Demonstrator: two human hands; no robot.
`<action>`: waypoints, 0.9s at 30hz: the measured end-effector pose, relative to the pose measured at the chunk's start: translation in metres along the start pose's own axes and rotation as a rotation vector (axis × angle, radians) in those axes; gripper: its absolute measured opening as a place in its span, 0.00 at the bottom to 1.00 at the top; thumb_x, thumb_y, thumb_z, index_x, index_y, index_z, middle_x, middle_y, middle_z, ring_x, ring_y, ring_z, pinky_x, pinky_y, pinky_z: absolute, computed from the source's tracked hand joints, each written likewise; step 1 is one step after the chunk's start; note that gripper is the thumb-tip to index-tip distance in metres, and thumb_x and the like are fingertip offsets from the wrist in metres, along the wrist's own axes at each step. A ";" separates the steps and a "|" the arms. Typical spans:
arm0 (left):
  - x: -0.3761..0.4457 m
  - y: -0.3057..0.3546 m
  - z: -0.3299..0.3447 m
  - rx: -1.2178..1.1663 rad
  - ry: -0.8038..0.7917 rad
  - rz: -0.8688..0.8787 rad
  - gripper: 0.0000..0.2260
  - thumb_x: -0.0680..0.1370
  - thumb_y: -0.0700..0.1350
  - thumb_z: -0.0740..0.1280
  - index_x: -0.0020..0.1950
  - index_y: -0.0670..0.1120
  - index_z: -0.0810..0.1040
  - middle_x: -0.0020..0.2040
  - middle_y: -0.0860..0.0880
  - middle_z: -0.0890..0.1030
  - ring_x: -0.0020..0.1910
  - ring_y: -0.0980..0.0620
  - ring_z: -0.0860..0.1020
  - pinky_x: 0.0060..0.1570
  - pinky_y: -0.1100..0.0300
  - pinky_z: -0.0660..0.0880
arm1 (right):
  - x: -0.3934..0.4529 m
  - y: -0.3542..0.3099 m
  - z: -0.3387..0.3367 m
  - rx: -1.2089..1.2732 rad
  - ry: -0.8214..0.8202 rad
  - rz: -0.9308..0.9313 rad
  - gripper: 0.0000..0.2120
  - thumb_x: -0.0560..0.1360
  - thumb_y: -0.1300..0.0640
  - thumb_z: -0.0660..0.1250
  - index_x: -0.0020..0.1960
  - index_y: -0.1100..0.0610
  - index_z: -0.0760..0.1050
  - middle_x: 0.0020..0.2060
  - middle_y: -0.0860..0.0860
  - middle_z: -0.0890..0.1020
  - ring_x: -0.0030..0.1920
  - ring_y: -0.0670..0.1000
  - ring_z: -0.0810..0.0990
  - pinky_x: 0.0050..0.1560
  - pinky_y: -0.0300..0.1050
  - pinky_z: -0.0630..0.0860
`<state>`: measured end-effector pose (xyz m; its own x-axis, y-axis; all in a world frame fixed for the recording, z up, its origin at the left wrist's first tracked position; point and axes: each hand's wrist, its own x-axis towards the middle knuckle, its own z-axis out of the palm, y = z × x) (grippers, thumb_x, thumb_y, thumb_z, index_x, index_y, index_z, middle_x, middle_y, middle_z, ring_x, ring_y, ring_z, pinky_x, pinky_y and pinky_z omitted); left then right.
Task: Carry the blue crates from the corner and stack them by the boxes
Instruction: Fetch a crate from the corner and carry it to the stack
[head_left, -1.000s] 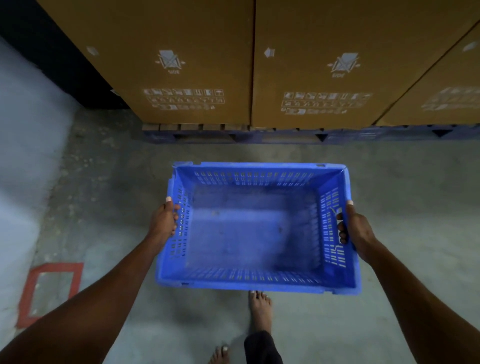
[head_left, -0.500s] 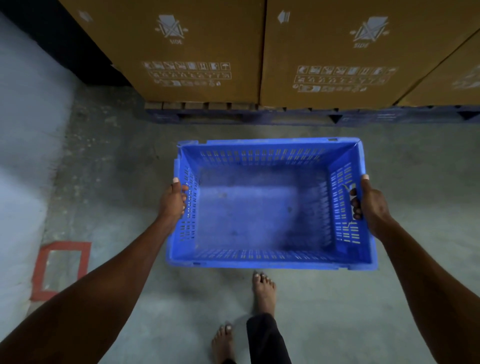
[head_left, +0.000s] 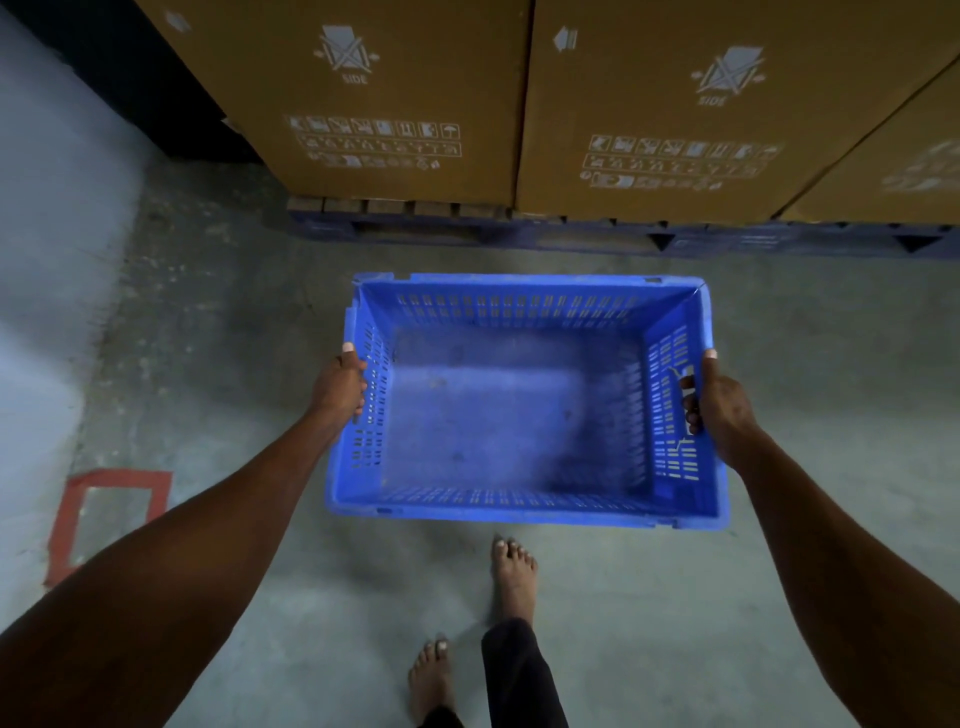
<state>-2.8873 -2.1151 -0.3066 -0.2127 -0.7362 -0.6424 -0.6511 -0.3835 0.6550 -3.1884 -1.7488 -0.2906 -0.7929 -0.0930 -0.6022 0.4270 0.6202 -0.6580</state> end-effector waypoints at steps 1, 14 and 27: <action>0.000 0.000 0.000 0.023 0.019 0.009 0.21 0.85 0.61 0.49 0.42 0.49 0.69 0.31 0.49 0.67 0.18 0.57 0.64 0.25 0.65 0.61 | 0.001 0.000 -0.001 -0.005 -0.013 0.001 0.32 0.80 0.32 0.51 0.45 0.59 0.76 0.31 0.56 0.75 0.26 0.53 0.70 0.26 0.43 0.69; -0.167 0.042 -0.055 0.632 0.292 0.522 0.25 0.83 0.57 0.60 0.76 0.46 0.68 0.76 0.42 0.69 0.74 0.40 0.67 0.69 0.44 0.65 | -0.146 -0.065 -0.015 -0.608 0.100 -0.448 0.34 0.77 0.37 0.60 0.78 0.54 0.64 0.74 0.60 0.68 0.72 0.65 0.67 0.70 0.62 0.62; -0.455 0.018 -0.211 0.669 0.748 0.454 0.29 0.83 0.60 0.57 0.82 0.52 0.59 0.82 0.45 0.56 0.81 0.43 0.54 0.76 0.43 0.57 | -0.460 -0.151 0.030 -0.679 -0.278 -1.087 0.33 0.80 0.34 0.52 0.81 0.41 0.49 0.82 0.48 0.48 0.81 0.53 0.39 0.77 0.60 0.43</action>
<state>-2.6490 -1.9047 0.0812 -0.1841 -0.9707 0.1547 -0.9351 0.2214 0.2766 -2.8753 -1.8231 0.0718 -0.4414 -0.8965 -0.0379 -0.7366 0.3861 -0.5552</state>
